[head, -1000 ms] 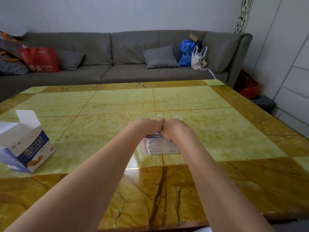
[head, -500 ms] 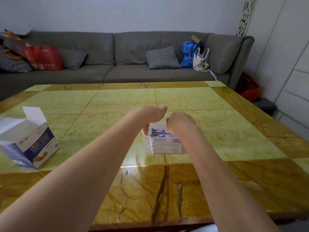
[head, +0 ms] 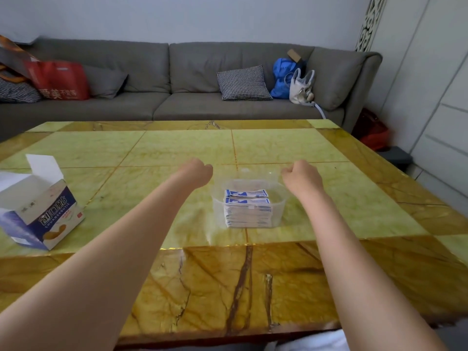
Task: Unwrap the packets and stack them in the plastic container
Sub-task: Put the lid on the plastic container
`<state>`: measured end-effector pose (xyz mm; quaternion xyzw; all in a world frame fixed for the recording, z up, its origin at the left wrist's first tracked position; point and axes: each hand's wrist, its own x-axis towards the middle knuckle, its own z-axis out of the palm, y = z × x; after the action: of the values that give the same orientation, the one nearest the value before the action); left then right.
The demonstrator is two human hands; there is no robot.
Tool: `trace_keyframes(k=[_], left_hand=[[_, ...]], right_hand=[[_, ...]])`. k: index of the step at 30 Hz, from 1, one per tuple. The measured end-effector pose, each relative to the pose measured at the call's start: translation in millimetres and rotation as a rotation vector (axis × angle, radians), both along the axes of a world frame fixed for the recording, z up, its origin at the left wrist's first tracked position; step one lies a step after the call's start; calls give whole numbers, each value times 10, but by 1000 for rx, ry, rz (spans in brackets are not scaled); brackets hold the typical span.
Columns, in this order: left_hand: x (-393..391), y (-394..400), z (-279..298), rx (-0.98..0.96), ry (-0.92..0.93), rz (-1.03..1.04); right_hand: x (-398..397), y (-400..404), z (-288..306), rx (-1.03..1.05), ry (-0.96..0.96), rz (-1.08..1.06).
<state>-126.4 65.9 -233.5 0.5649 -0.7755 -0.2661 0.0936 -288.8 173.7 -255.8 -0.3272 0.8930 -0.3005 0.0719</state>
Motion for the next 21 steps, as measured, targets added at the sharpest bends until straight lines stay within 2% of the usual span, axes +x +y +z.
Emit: trace_keyframes(k=[2,4,7,12,15,17,19,21], left_hand=[[34,5,-116,305,168,18],[27,-26,-183,500,371,71],[-56,-100,-229,569,605,171],[-109,-181,-120,539,840,187],[-72,-157,-17,425,846,72],[-14,-88,38,283,783,-34],[63,-13,72,149,700,-154],[131,40,72,50,565,-267]], right_hand=[[-40,-61,-188,-13,-210,16],[-45,-113,-263,-133,-354,14],[-20,-149,-256,-338,-502,15],[-43,-134,-144,-611,-641,43],[0,-107,18,-725,-567,114],[65,-56,131,-730,-385,171],[154,31,224,-547,-81,302],[291,105,288,-227,113,516]])
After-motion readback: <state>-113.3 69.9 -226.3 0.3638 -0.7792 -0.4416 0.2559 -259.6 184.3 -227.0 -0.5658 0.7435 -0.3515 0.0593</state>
